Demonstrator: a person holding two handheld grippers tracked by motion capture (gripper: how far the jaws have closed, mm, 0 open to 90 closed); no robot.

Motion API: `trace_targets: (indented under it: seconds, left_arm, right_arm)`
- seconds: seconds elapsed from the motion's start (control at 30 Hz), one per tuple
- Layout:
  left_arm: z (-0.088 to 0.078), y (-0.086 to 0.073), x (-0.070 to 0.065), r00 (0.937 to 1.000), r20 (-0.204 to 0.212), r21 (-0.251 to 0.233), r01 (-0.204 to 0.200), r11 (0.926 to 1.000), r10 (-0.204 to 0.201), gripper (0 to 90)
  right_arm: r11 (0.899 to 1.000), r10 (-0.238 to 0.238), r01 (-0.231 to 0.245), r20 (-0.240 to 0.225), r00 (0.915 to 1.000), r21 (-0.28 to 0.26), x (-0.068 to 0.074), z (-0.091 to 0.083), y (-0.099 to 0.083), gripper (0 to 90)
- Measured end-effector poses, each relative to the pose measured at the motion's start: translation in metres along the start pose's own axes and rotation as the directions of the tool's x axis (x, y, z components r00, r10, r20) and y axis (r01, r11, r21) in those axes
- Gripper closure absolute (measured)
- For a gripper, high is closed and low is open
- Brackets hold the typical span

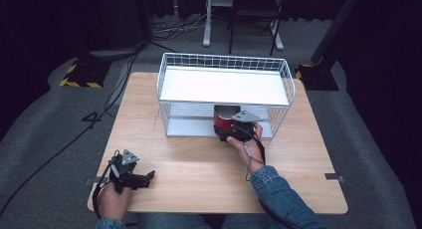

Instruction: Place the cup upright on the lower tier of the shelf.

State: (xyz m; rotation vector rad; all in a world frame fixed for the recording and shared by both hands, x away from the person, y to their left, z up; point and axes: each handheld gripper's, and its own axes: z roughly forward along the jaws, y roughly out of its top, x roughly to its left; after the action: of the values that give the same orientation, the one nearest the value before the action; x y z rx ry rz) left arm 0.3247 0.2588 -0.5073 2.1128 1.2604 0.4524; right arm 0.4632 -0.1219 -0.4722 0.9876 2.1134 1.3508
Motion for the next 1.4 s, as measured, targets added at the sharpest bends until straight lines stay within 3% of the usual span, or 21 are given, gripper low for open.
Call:
trace_targets:
  seconds: [0.63, 1.1, 1.2, 1.27, 1.33, 1.4]
  left_arm:
    - [0.0, 0.0, 0.0, 1.0, 0.0, 0.001, 0.0, 1.0, 0.0, 0.0]
    - [0.0, 0.0, 0.0, 1.0, 0.0, 0.0, 0.001, 1.0, -0.001, 0.0]
    - [0.0, 0.0, 0.0, 1.0, 0.0, 0.001, 0.0, 1.0, 0.0, 0.0]
    - [0.0, 0.0, 0.0, 1.0, 0.0, 0.0, 0.0, 1.0, 0.0, 0.0]
    - [0.0, 0.0, 0.0, 1.0, 0.0, 0.001, 0.001, 1.0, -0.001, 0.0]
    - [0.0, 0.0, 0.0, 1.0, 0.0, 0.0, 0.001, 1.0, -0.001, 0.0]
  right_arm:
    - [0.999, 0.04, -0.039, 0.039, 0.9984, -0.013, -0.007, 0.025, -0.004, 16.2]
    - [0.999, 0.027, -0.026, 0.033, 0.9991, -0.044, -0.014, 0.033, -0.004, 15.6]
    - [0.999, 0.011, -0.01, 0.05, 0.9987, -0.039, -0.014, 0.033, -0.004, 8.9]
    - [1.0, -0.001, 0.002, 0.03, 0.9995, -0.031, -0.014, 0.032, -0.002, 4.9]
    - [1.0, -0.021, 0.022, 0.04, 0.999, -0.014, -0.013, 0.031, -0.001, 0.4]
    - [1.0, 0.002, -0.002, 0.02, 0.9998, -0.011, -0.014, 0.031, -0.001, 0.0]
